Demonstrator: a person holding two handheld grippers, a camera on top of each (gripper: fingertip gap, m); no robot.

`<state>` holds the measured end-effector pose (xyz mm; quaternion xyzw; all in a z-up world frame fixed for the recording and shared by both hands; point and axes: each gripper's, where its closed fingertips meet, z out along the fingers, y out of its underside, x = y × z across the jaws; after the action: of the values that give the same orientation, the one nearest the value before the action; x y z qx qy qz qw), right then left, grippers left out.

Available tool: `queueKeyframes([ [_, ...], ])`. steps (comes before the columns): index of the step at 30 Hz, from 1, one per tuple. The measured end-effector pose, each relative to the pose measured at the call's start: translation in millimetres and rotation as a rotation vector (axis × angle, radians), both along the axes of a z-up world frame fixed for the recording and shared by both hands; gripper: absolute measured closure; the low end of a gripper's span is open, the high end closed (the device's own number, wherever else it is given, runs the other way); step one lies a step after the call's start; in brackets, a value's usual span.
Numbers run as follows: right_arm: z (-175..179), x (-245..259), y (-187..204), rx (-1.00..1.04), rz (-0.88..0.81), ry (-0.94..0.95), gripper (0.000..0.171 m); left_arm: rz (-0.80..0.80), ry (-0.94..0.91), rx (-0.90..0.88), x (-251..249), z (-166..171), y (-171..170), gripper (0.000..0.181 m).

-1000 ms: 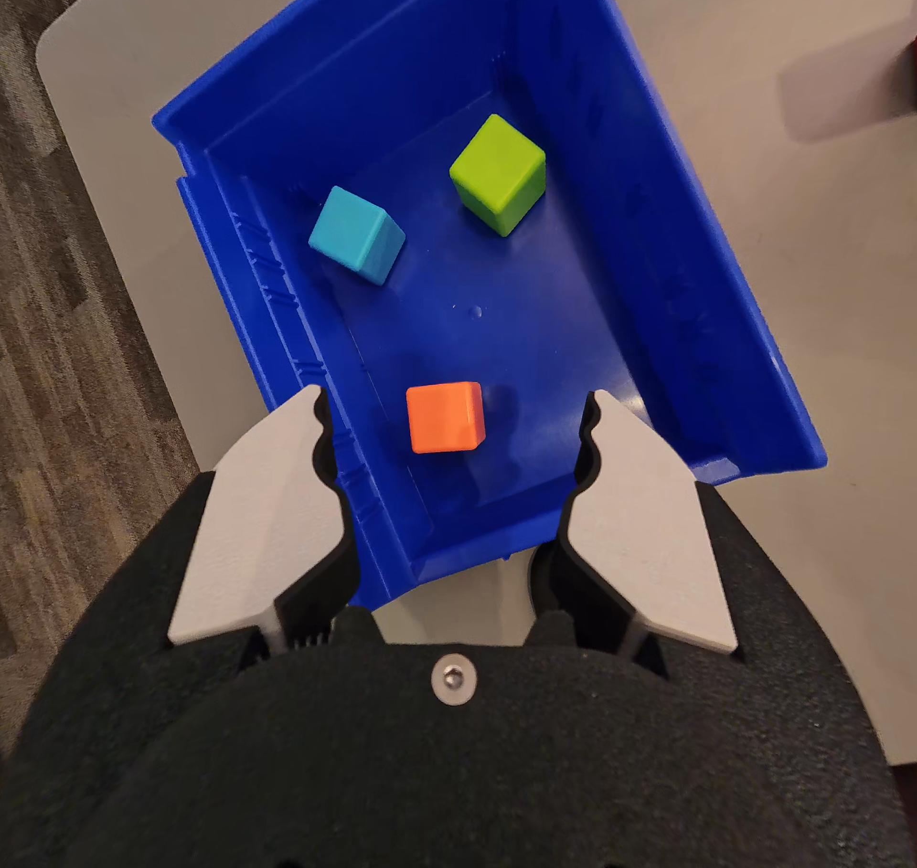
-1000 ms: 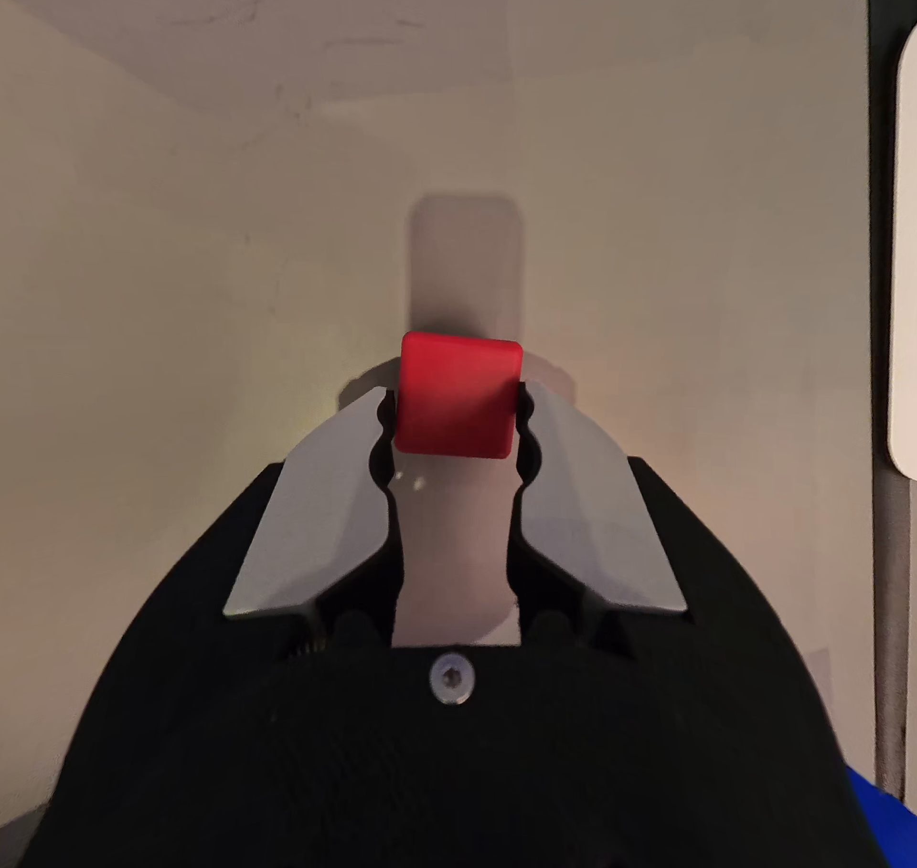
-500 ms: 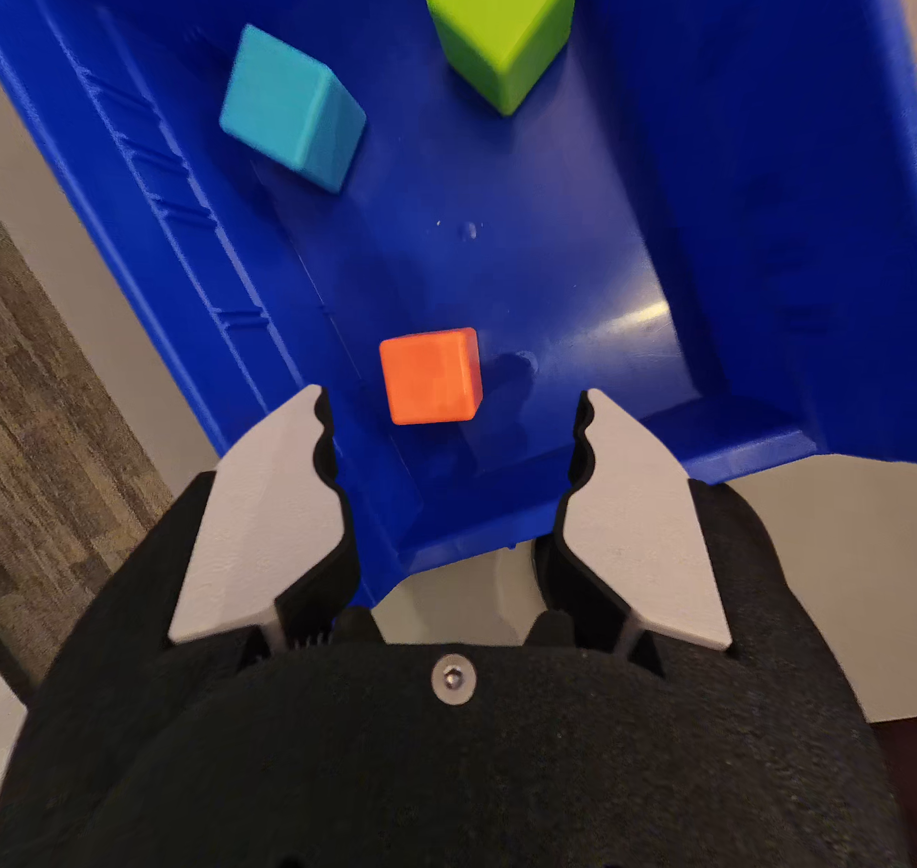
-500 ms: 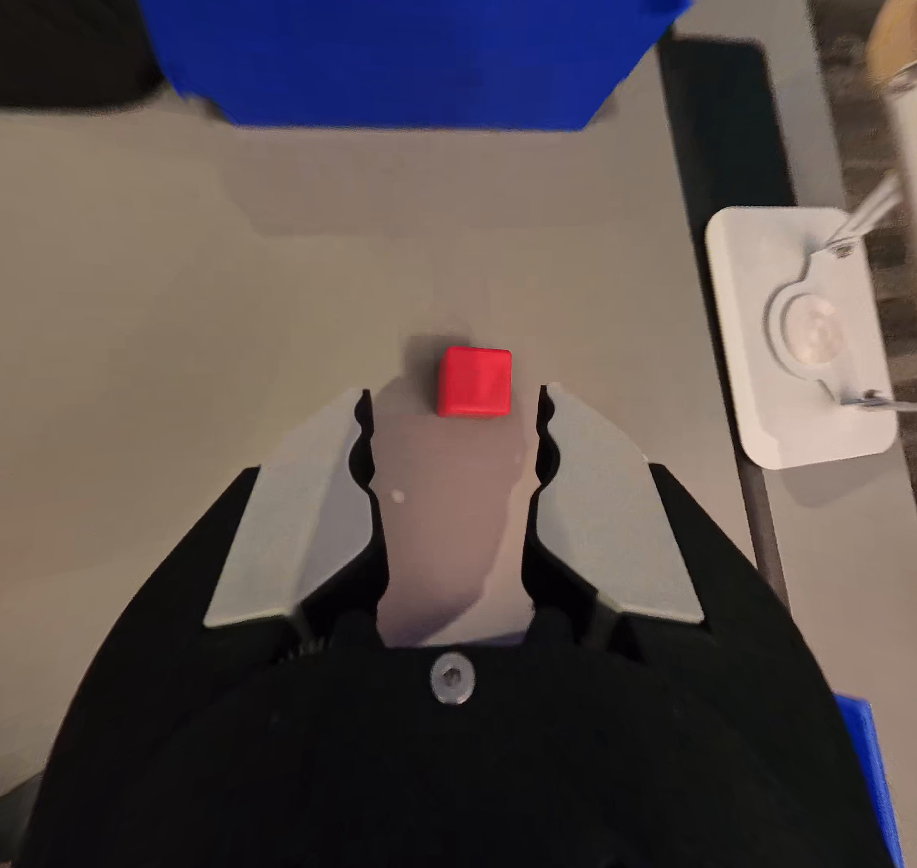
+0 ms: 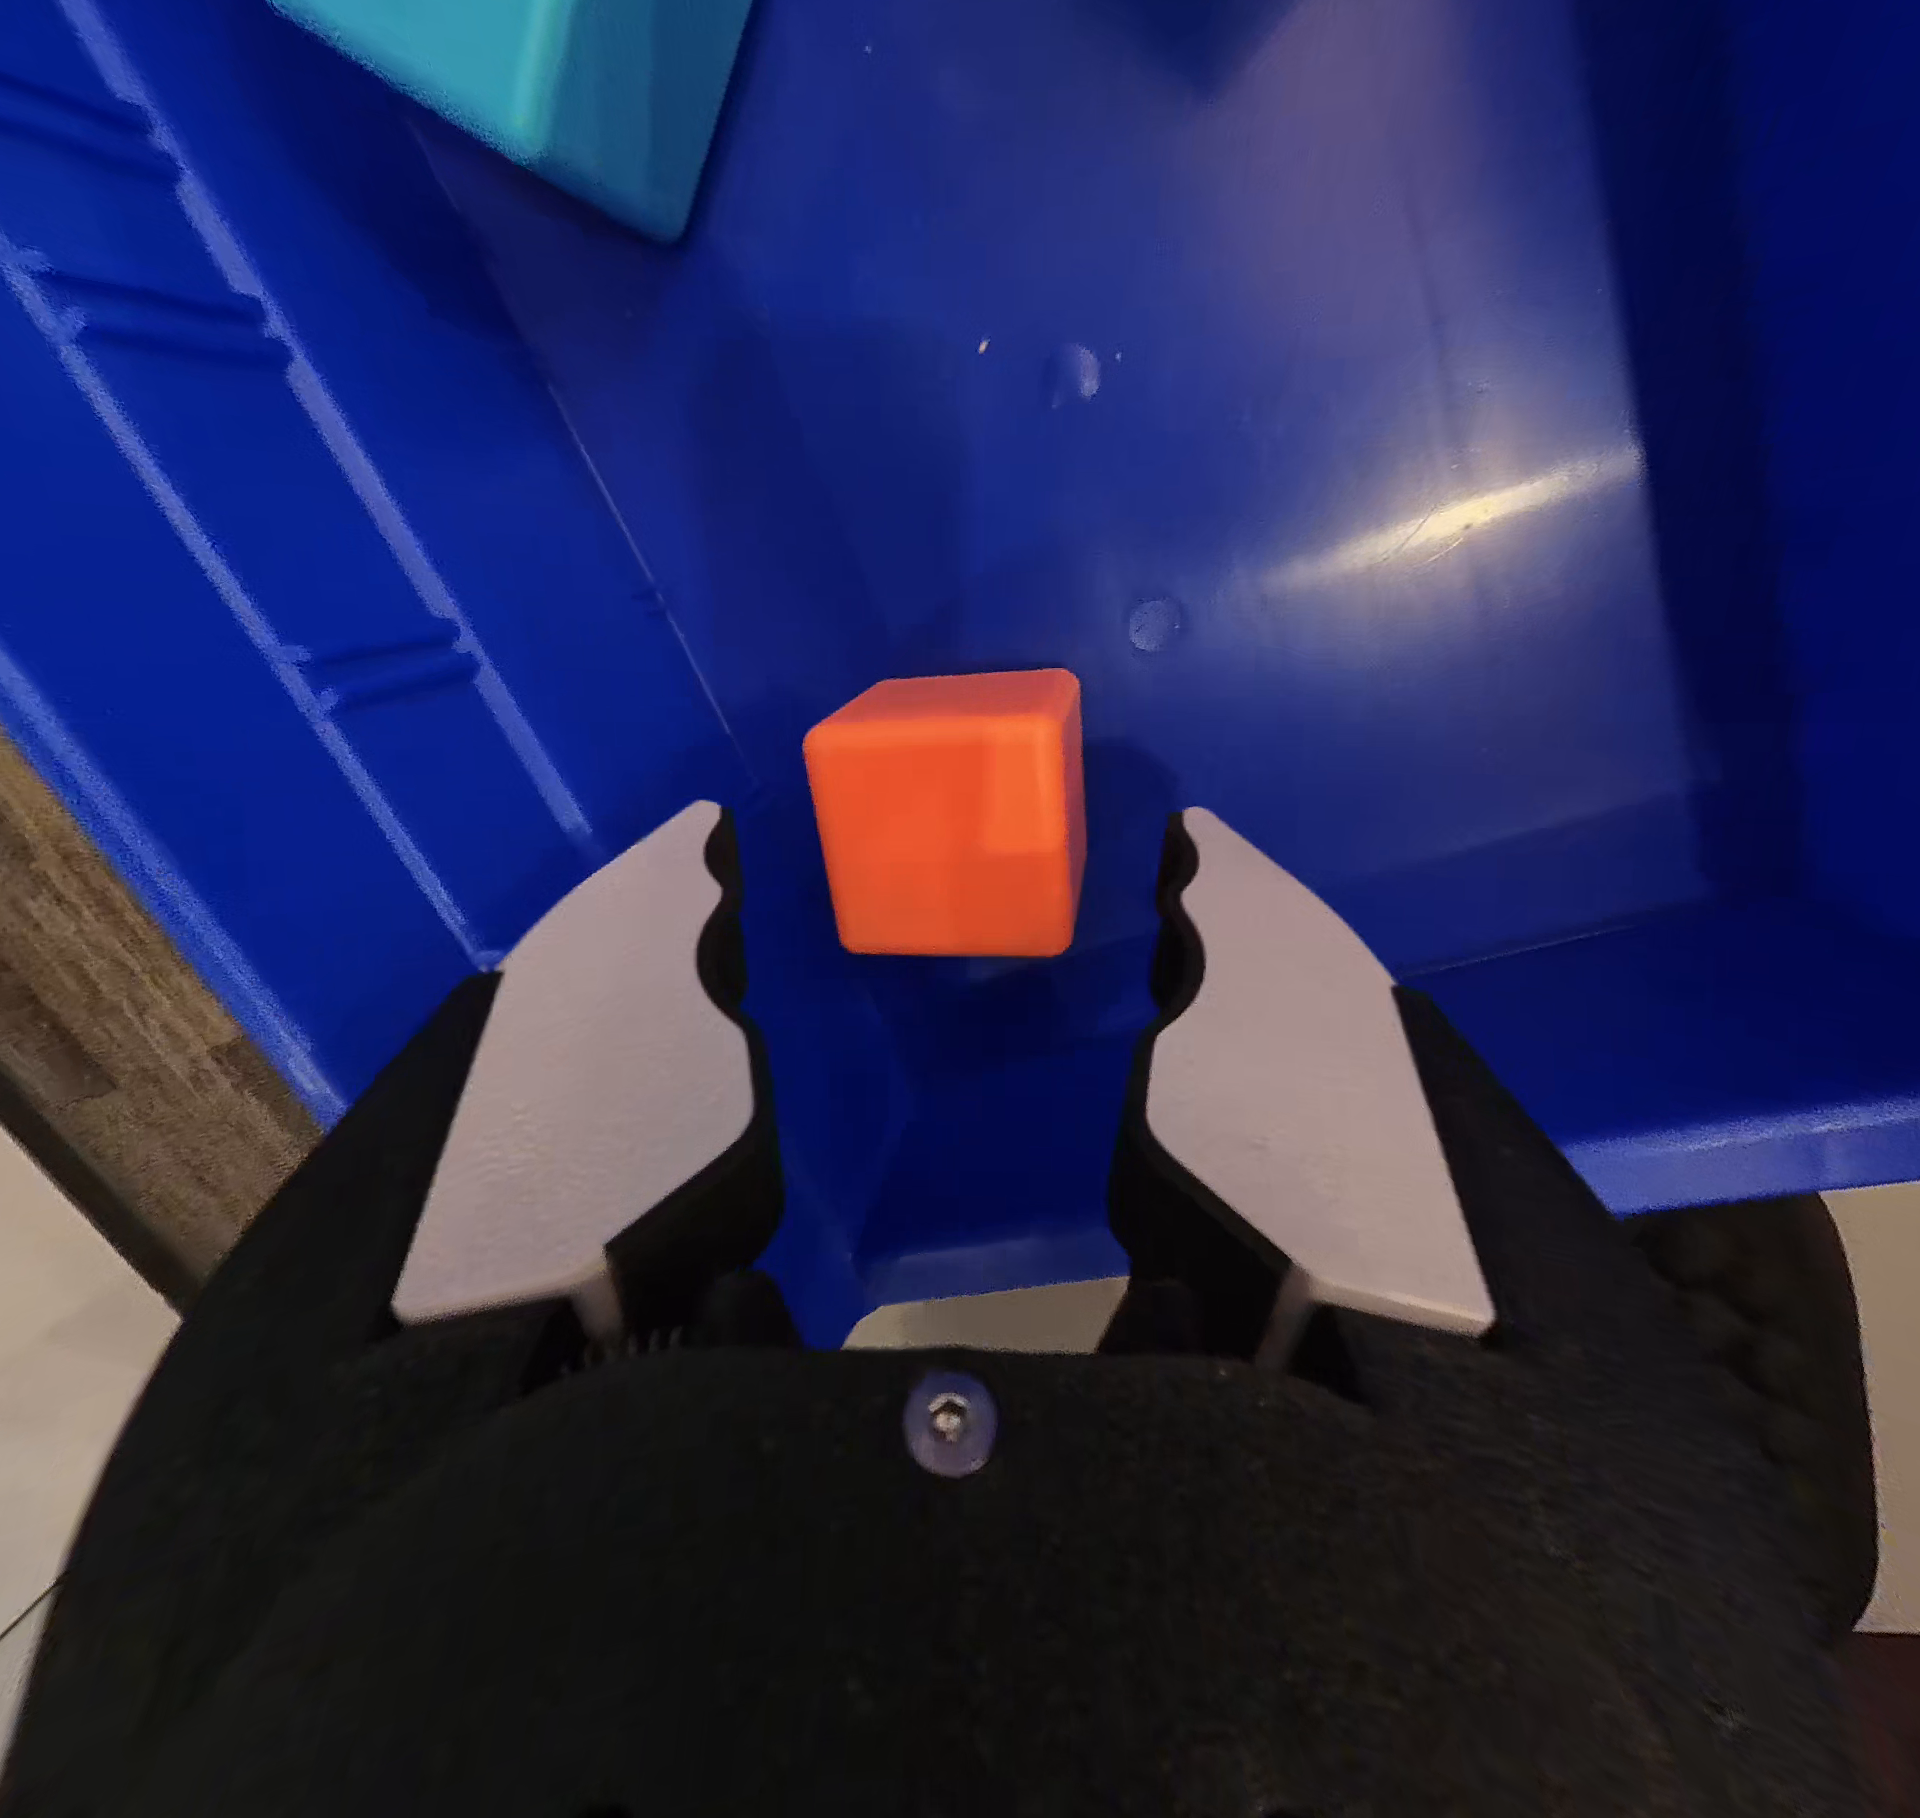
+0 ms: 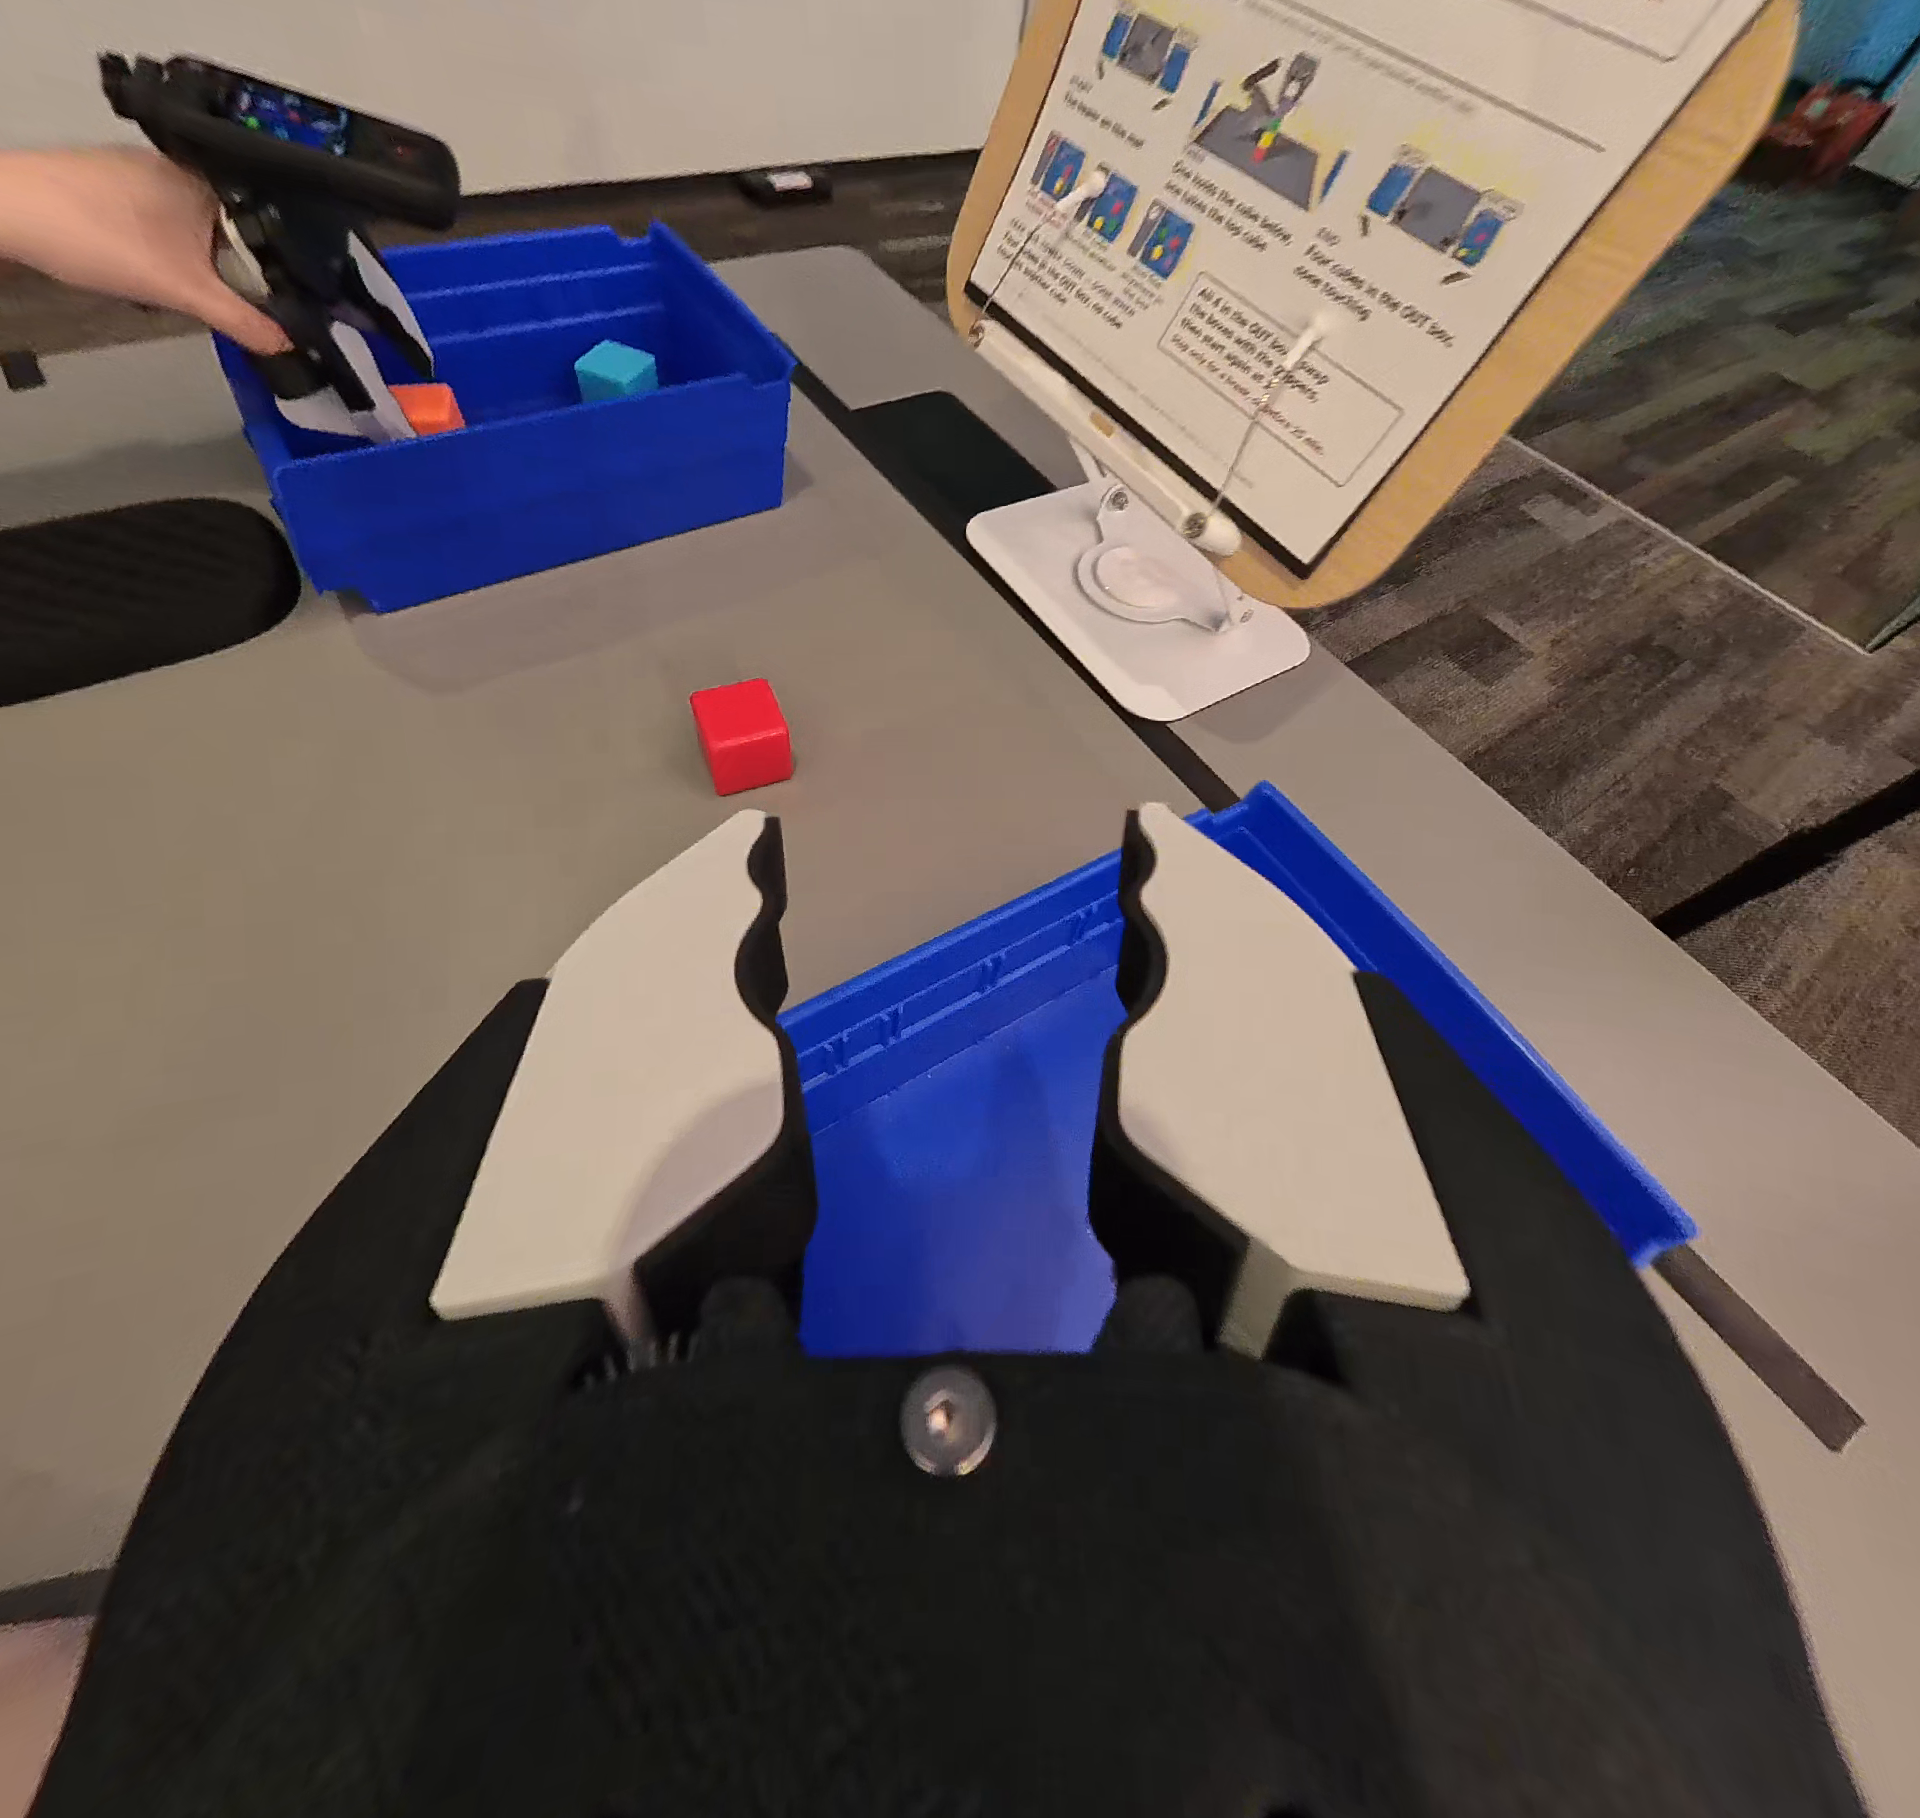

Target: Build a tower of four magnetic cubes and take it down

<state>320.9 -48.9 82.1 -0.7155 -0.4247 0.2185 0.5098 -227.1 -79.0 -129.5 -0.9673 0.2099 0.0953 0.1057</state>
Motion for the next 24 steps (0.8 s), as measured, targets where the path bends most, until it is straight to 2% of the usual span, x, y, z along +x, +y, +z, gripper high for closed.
queueKeyframes([
  [6, 5.0, 14.7, -3.5, 0.020, -0.013, 0.042, 0.108, 0.021, 0.004, -0.062, -4.3, -13.9, 1.4, 0.111],
  [9, 3.8, 14.4, -3.0, 0.021, -0.009, 0.036, 0.109, 0.034, -0.038, -0.100, -1.4, -21.8, -0.3, 0.127],
  [13, 1.2, 15.4, -1.0, 0.014, -0.012, 0.028, 0.109, 0.016, -0.065, -0.082, 4.1, -11.5, 3.7, 0.130],
  [16, 1.1, 17.3, 0.8, 0.013, -0.021, 0.033, 0.110, -0.015, -0.011, -0.026, 6.6, 25.8, 11.2, 0.130],
  [19, 1.3, 18.5, 2.6, 0.014, -0.029, 0.037, 0.111, -0.098, -0.012, 0.103, 39.6, 88.5, 27.8, 0.131],
  [22, -1.3, 18.3, 4.4, 0.006, -0.032, 0.029, 0.111, -0.328, -0.066, 0.204, 113.4, 138.8, 41.6, 0.131],
  [24, -4.7, 17.6, 5.1, -0.002, -0.030, 0.013, 0.111, -0.531, -0.130, 0.229, 176.1, 150.8, 45.3, 0.131],
])
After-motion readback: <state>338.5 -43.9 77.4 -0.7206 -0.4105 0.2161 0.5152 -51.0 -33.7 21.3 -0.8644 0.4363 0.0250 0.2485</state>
